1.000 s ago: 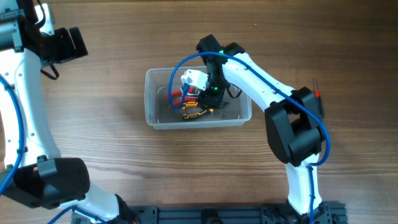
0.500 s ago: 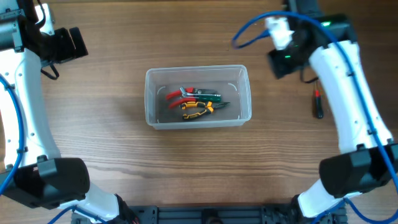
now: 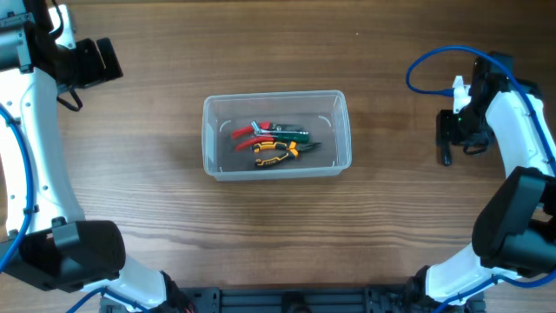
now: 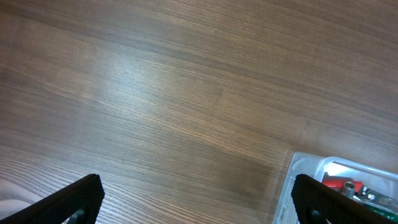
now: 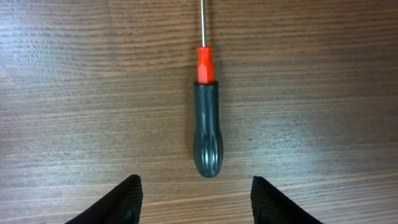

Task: Pack container
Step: 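Move the right gripper to the red-black screwdriver and grasp it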

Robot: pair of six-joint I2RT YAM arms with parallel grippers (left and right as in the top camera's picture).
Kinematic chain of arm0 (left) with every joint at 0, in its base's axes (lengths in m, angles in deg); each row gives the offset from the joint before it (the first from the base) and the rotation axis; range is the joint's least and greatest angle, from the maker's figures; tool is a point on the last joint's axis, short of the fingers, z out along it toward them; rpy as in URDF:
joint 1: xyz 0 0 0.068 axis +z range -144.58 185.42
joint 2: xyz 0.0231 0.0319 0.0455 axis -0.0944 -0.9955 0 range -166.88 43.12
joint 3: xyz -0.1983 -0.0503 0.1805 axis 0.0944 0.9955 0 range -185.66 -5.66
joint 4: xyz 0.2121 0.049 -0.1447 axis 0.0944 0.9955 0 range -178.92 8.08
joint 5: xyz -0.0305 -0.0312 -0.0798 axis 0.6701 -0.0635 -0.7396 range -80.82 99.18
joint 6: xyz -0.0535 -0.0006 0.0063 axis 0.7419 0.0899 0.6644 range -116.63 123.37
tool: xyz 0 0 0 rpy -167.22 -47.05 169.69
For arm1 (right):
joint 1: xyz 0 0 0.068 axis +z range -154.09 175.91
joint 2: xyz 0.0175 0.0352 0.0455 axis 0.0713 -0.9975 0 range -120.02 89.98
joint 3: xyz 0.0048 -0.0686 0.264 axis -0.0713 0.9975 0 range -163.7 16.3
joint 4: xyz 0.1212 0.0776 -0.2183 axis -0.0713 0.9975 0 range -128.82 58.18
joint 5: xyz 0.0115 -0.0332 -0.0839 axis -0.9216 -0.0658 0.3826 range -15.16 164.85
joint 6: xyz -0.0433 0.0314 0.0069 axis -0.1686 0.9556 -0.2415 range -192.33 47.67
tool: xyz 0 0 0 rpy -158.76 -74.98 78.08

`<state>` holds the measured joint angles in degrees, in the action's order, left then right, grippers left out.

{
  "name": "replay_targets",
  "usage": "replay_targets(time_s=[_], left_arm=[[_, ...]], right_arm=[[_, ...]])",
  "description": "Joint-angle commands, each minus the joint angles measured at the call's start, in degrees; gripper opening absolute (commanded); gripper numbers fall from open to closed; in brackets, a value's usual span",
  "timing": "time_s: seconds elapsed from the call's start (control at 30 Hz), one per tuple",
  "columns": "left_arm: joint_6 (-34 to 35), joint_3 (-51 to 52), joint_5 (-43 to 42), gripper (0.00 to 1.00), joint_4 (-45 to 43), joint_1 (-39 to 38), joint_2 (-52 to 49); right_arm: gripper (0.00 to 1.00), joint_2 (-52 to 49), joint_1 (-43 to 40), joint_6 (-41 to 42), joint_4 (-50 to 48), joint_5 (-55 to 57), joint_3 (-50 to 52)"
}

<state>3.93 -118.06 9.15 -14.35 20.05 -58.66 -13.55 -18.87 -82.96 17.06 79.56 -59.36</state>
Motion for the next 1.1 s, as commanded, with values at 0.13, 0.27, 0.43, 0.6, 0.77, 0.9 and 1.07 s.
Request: replay_targets(time_s=[0.13, 0.27, 0.43, 0.6, 0.77, 0.9, 1.07], left_arm=[[0.35, 0.04, -0.09, 1.0, -0.15, 0.28, -0.46], [0.35, 0.04, -0.09, 1.0, -0.15, 0.28, -0.46], [0.35, 0.04, -0.09, 1.0, -0.15, 0.28, -0.46], [0.35, 0.04, -0.09, 1.0, -0.15, 0.28, -0.46], [0.35, 0.04, -0.09, 1.0, -0.15, 0.28, -0.46], [0.35, 0.04, -0.09, 1.0, -0.15, 0.28, -0.46], [0.35, 0.04, -0.09, 1.0, -0.15, 0.28, -0.46]], right_arm=[[0.55, -9.31, -0.2, 0.11, -1.97, -1.05, 0.46], [0.56, -12.22, -0.24, 0.15, -3.87, -0.11, 0.48], [0.55, -12.26, -0.31, 0.76, -5.53, 1.53, 0.48], [0.27, -12.26, -0.31, 0.52, -5.2, 1.33, 0.48], [0.04, -12.26, -0.24, 0.7, -5.14, -1.05, 0.46], [0.04, -12.09, -0.22, 0.63, -4.31, -5.01, -0.98], [0.04, -7.78, 1.27, 0.39, -1.16, -6.27, -9.35]])
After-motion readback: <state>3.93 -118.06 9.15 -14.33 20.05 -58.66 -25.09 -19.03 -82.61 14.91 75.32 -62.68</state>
